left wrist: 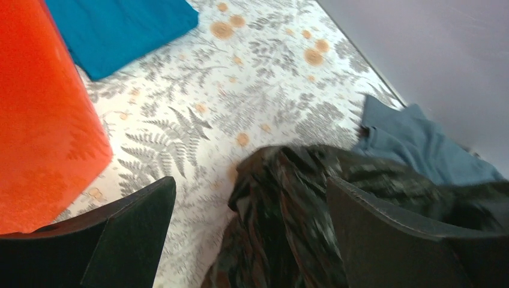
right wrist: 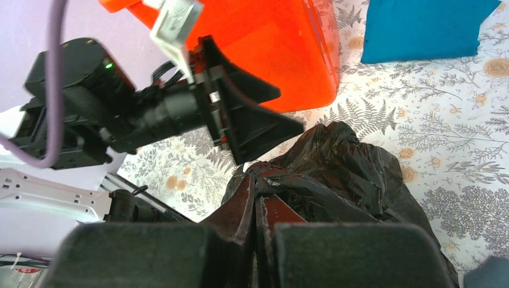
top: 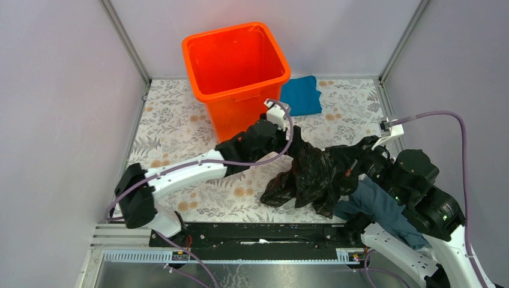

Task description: Put the trash bags into the trash bin

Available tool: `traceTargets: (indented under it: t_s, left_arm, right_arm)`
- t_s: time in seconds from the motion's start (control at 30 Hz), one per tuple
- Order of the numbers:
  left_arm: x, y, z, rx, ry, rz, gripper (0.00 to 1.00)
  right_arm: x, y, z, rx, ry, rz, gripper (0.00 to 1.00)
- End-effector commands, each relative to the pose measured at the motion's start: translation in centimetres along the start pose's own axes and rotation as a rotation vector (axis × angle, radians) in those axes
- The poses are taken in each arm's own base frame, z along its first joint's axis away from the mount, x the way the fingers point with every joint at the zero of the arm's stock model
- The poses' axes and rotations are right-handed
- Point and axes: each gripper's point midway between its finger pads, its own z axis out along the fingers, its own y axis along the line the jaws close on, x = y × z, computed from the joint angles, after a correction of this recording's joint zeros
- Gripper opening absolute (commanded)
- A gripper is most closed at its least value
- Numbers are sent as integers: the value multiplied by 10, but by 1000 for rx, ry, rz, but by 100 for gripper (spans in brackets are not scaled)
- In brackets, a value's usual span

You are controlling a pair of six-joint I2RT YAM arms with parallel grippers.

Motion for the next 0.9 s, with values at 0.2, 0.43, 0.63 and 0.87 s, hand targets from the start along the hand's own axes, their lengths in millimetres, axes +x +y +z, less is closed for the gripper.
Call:
traceTargets:
  t_s: [0.2,0.43,0.63,0.87]
  left_arm:
    - [-57,20,53,-170,-162,103,99]
    - [-63,51,85,-149,-144,73,99]
    - [-72,95,100,-236,-139,100,99]
    - [-86,159,67,-404,-140,91,99]
  right_arm:
    - [2,9,-4,-60,10,-15,0]
    - [-7,-3,-4,16,-26,-25,0]
    - [8,-16,22,75,20,-48,0]
    - [18,-10,69,45,95,-116,0]
